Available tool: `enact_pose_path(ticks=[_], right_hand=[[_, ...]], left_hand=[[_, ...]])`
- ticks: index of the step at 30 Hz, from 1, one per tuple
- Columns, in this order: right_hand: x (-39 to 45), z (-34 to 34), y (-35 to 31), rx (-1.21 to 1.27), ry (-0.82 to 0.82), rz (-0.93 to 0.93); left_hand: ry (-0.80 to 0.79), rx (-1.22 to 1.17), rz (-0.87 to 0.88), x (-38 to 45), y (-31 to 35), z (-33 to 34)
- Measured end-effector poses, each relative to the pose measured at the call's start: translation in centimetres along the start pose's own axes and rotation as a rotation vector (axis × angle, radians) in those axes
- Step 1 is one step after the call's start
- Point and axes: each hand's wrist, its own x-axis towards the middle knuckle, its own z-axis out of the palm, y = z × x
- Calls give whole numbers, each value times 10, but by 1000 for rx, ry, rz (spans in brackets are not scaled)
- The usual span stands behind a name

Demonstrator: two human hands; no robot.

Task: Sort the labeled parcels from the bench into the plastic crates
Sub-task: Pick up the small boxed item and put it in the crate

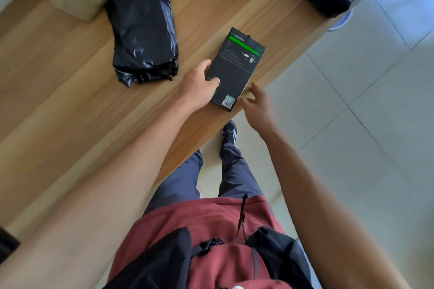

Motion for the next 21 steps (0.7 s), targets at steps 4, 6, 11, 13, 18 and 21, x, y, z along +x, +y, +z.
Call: enact_pose_path(ticks=[4,6,11,13,18,21], right_hand=[[12,-7,-6,19,-82,-55],[13,-10,-9,37,-104,-72],[5,-17,-30,21,-113,-127],[0,-21,-44,72,-82,-155],[-10,-35,-85,274,-127,-207],[-20,-42,-114,365,-192,-241]], left_hand=[[34,-29,-52,7,3,6],[57,-49,-62,8,4,8],[152,-141,-20,4,16,5],[188,-205,1,-2,23,0],[240,-327,75,-19,38,-17],[296,-331,108,-38,48,-28]])
